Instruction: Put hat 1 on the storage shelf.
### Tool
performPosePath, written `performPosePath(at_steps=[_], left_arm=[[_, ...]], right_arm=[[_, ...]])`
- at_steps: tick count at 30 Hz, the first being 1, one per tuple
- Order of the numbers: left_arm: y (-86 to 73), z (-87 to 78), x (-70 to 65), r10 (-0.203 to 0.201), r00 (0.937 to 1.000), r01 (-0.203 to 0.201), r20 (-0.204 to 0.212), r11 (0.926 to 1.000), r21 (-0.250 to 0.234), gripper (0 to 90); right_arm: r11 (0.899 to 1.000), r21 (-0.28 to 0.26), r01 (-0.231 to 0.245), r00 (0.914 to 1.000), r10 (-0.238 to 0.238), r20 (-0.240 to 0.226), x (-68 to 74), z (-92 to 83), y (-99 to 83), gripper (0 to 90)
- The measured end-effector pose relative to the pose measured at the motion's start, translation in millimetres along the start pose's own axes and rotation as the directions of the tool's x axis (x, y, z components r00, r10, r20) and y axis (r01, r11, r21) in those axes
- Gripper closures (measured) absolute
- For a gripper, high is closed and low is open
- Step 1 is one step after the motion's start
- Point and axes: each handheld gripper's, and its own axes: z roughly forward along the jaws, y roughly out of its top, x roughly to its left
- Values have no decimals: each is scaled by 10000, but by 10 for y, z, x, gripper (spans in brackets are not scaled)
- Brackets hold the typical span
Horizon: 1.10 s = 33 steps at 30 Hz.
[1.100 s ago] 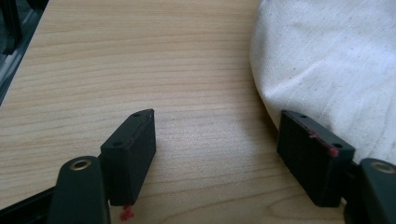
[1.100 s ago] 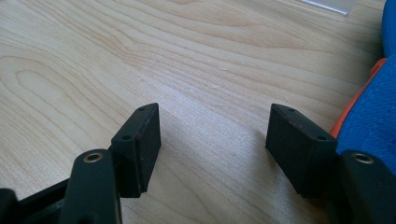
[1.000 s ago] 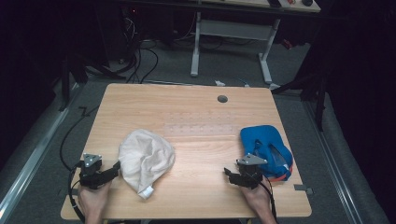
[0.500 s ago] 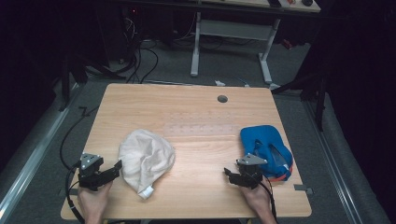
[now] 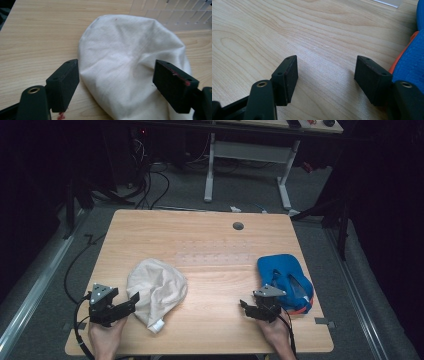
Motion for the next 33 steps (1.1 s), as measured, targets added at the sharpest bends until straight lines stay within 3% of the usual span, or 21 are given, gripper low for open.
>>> performPosePath(at_steps=[10,21,26,33], left_arm=[[-45,-10,-257,25,9992,-38,408,9995,327,202],[-140,4,-450,-43,9975,-18,708,9963,855,177],[-180,12,-519,-182,9969,108,764,9953,962,166],[-237,74,-540,-398,9978,344,526,9943,1005,162]], right_arm=[[10000,-1,-3,10000,3,0,0,0,0,356],[10000,-2,-1,10000,1,-2,0,0,0,356],[10000,5,2,10000,-2,-11,-1,1,1,355],[10000,8,2,10000,-2,-10,-1,2,2,355]])
